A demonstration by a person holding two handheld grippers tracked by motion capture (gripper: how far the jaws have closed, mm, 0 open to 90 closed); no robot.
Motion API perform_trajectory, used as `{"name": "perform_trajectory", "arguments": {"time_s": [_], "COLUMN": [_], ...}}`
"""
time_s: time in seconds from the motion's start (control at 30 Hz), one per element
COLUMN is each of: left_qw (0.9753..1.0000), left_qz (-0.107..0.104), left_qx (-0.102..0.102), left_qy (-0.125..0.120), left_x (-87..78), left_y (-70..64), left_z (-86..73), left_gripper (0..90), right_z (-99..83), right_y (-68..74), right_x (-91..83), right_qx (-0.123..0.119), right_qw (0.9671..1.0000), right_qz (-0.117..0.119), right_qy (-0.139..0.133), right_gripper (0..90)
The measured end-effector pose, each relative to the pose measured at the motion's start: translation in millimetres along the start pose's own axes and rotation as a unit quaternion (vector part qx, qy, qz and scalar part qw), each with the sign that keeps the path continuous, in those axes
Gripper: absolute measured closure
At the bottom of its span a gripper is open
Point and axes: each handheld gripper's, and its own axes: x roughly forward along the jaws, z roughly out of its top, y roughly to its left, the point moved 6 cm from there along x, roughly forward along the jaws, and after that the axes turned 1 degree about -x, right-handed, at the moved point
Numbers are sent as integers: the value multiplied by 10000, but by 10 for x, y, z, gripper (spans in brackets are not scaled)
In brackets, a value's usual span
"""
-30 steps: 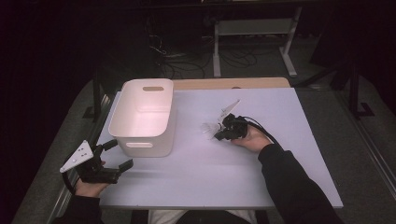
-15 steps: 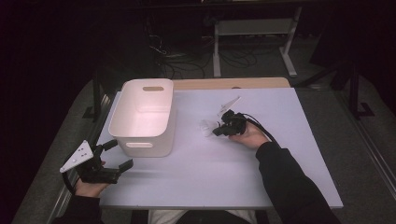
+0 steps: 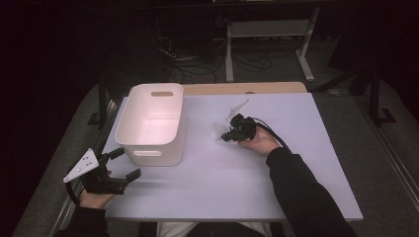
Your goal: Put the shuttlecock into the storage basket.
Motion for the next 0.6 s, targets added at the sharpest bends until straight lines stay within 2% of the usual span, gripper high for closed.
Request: {"name": "perform_trajectory", "arguments": {"time_s": [0.6], "left_qw": [10000], "left_qz": [7], "left_qx": [-3], "left_qy": [6], "left_x": [-1], "left_y": [2], "left_z": [-3], "left_gripper": [0], "right_z": [75], "right_y": [-79], "right_x": [96], "right_qx": [62], "right_qw": [9999], "right_qz": [-61], "right_qy": [-82], "right_gripper": [892]}}
